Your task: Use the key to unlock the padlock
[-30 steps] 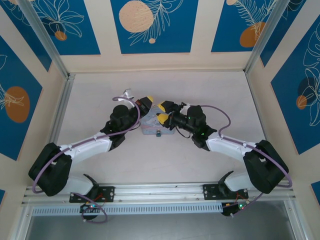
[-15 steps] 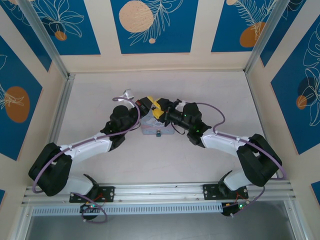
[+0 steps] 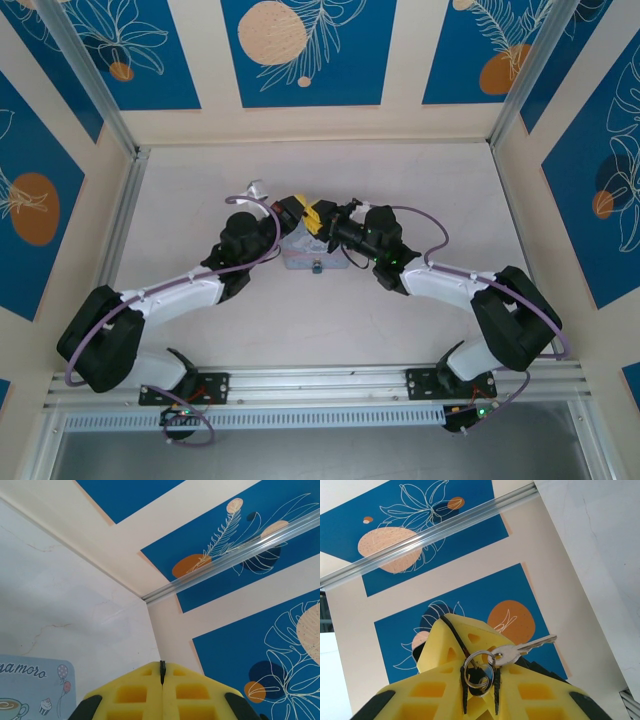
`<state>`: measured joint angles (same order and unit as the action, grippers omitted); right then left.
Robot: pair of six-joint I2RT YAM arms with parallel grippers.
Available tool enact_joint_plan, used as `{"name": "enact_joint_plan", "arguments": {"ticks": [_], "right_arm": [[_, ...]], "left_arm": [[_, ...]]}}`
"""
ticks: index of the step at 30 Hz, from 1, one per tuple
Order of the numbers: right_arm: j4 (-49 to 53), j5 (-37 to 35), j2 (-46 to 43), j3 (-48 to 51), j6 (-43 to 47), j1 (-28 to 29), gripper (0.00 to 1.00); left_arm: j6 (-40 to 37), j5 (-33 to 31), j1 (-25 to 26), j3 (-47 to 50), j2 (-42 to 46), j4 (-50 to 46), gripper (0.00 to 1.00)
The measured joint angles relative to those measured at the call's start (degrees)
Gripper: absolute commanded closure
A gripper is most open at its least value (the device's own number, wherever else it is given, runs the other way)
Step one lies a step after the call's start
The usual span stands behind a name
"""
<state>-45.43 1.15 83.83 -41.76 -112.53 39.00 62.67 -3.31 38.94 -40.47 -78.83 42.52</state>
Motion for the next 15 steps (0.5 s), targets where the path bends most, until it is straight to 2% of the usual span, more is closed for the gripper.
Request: {"name": "enact_joint_plan", "arguments": {"ticks": [4,9,15], "right_arm": [[-0.2,-0.7,0.0,0.3,0.0,0.0,0.72],[-0.2,-1.2,0.0,0.8,-0.2,0.0,0.62],[-0.4,-1.9,0.0,1.3,-0.2,0.0,0.65]], "left_arm": [[0.0,0.0,0.1,0.0,0.0,0.0,1.0],[0.0,-0.2,0.2,0.1,0.2,-0.1,1.0],[0.0,-0.2,0.3,0.2,0.5,-0.1,1.0]]}}
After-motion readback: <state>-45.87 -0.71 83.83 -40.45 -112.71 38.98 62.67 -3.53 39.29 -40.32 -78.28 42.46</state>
